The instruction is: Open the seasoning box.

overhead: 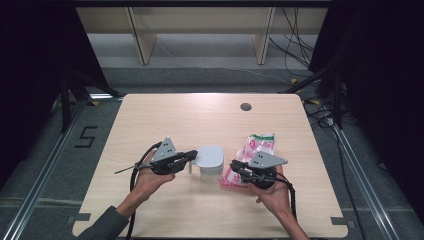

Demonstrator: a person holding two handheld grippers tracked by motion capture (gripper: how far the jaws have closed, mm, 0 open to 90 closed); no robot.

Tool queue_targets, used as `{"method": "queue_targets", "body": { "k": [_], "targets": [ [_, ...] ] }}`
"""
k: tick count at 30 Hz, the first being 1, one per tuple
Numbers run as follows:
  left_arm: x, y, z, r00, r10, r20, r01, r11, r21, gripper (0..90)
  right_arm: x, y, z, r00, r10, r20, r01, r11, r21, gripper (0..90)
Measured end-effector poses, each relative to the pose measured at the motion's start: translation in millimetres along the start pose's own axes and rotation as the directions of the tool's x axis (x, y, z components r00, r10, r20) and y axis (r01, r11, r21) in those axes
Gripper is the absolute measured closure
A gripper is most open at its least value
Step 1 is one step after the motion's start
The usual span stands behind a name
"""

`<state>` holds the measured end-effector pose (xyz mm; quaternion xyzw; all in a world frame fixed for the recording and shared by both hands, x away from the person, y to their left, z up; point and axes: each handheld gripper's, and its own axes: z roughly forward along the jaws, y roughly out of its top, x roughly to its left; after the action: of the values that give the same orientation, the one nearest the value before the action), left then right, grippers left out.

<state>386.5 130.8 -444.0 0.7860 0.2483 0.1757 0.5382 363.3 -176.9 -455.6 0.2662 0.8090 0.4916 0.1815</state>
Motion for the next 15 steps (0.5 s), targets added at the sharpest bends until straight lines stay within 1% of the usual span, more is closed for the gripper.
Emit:
{"method": "queue_targets", "body": {
  "k": [1,2,3,4,5,6,7,8,10,11,12,13,14,15],
  "targets": [
    [-0.2,0.0,-0.1,1.0,-0.002,-0.001,0.002,1.0,0.001,88.4,-0.4,1.0,2.0,0.9998,-0.018,0.0,0.018,0.9998,-0.01,84.9],
    [0.3,0.0,-0.2,1.0,0.007,0.0,-0.007,1.0,0.001,88.5,0.0,1.9,1.9,0.9999,-0.011,0.007,0.011,0.9999,-0.006,86.3],
    [1.5,0.2,-0.3,0.9998,0.02,0.003,-0.02,0.9998,0.0,88.6,1.6,2.0,3.6,0.9999,0.0,0.012,0.0,0.9999,-0.017,87.1],
    [1.7,0.0,-0.5,0.9999,0.016,0.003,-0.016,0.9999,0.001,88.5,0.9,3.4,4.3,0.9999,-0.012,-0.007,0.012,0.9999,0.0,87.7],
    [0.5,-0.7,-0.3,0.9999,-0.011,-0.002,0.011,0.9999,-0.002,88.5,0.9,4.0,5.2,0.9997,-0.023,-0.007,0.023,0.9997,0.0,87.9],
    [0.8,-0.9,0.2,0.9999,-0.01,0.002,0.01,0.9999,-0.008,88.6,0.7,4.7,5.1,0.9996,-0.027,0.0,0.027,0.9996,0.001,88.2],
    [0.5,-0.6,-0.4,1.0,-0.007,-0.004,0.007,1.0,-0.001,88.6,0.7,5.2,5.7,0.9997,-0.025,-0.005,0.025,0.9997,0.003,88.3],
    [0.8,-0.4,-0.4,1.0,0.001,-0.001,-0.001,1.0,-0.001,88.6,0.5,5.8,7.1,0.9994,-0.034,-0.01,0.034,0.9994,-0.001,88.3],
    [0.6,-0.6,-0.5,1.0,-0.005,-0.003,0.005,1.0,0.0,88.6,1.3,6.5,9.2,0.9996,-0.027,-0.011,0.027,0.9996,-0.007,88.6],
    [0.7,-0.9,-0.6,1.0,-0.005,-0.003,0.005,1.0,-0.001,88.6,2.1,7.0,9.1,0.9996,-0.016,-0.022,0.016,0.9998,0.007,88.6],
    [0.6,-1.5,-0.7,1.0,-0.009,-0.003,0.009,1.0,-0.004,88.6,2.1,7.6,9.3,0.9997,-0.019,-0.018,0.019,0.9998,0.011,88.6],
    [1.4,-1.6,-1.0,1.0,0.001,-0.002,-0.001,1.0,-0.003,88.6,1.6,8.2,9.1,0.9994,-0.034,-0.006,0.034,0.9994,0.011,88.7],
    [2.0,-1.6,-1.3,1.0,0.007,-0.001,-0.007,1.0,-0.001,88.6,1.9,8.9,10.1,0.9992,-0.039,-0.005,0.039,0.9992,0.0,89.0],
    [1.9,-1.8,-1.3,1.0,0.003,-0.001,-0.003,1.0,-0.002,88.6,2.1,9.5,10.6,0.9994,-0.034,-0.011,0.033,0.9994,-0.003,89.0]
  ]
}}
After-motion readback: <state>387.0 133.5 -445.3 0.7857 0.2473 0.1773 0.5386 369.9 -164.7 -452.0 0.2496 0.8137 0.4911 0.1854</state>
